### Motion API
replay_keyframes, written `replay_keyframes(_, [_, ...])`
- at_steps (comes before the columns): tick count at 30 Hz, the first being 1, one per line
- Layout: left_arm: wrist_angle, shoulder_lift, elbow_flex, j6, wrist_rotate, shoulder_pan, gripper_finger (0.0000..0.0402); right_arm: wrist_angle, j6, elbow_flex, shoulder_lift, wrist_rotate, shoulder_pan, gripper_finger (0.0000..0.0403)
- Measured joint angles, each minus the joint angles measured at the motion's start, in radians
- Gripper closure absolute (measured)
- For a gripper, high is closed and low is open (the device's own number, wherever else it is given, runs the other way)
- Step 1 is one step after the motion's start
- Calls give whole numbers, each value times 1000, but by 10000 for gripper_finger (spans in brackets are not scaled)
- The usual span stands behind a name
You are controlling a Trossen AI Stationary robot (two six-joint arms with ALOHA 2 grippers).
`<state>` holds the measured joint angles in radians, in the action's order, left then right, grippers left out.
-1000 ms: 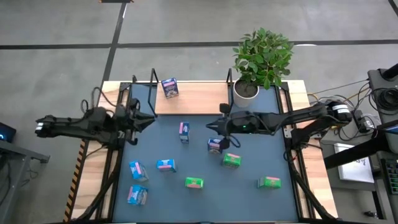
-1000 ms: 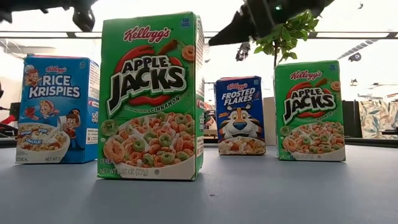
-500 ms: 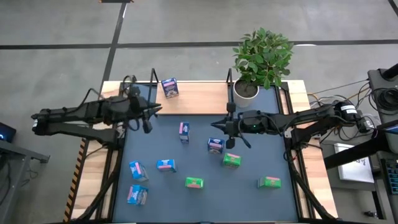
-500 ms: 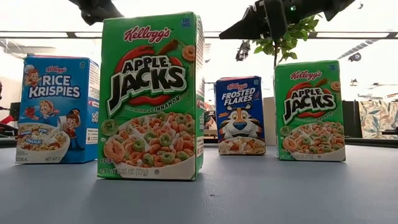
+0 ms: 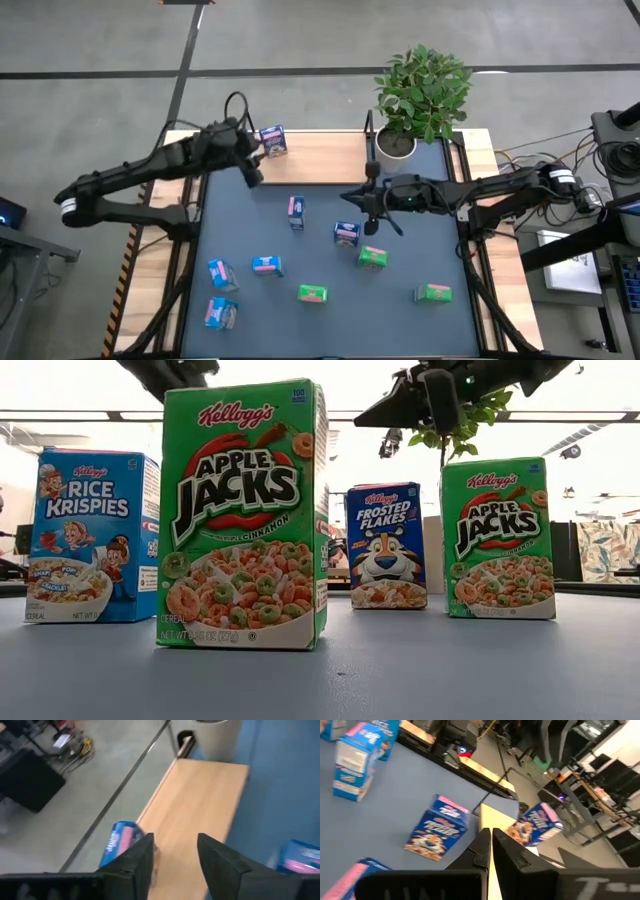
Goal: Stack cereal on shelf
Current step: Put the top right blue cereal box on the shelf
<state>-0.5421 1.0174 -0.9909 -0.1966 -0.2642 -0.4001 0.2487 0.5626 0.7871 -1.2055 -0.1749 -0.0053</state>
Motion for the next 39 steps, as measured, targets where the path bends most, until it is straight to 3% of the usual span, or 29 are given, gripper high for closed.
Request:
replay_keyframes(8, [60,93,0,-67,196,-180,211,5,7,-13,6,147,-69,394])
replay_keyframes(23, [99,231,-56,-222,230,-251,208,34,15,-36,7,153,-90,394])
replay_keyframes(33, [-287,394,-367,-307,262,-324,207,33,16,-36,7,152,-94,394])
replay_keyframes(39, [-321,465,-430,-337,383,-369,183,33,16,-36,7,152,-94,394])
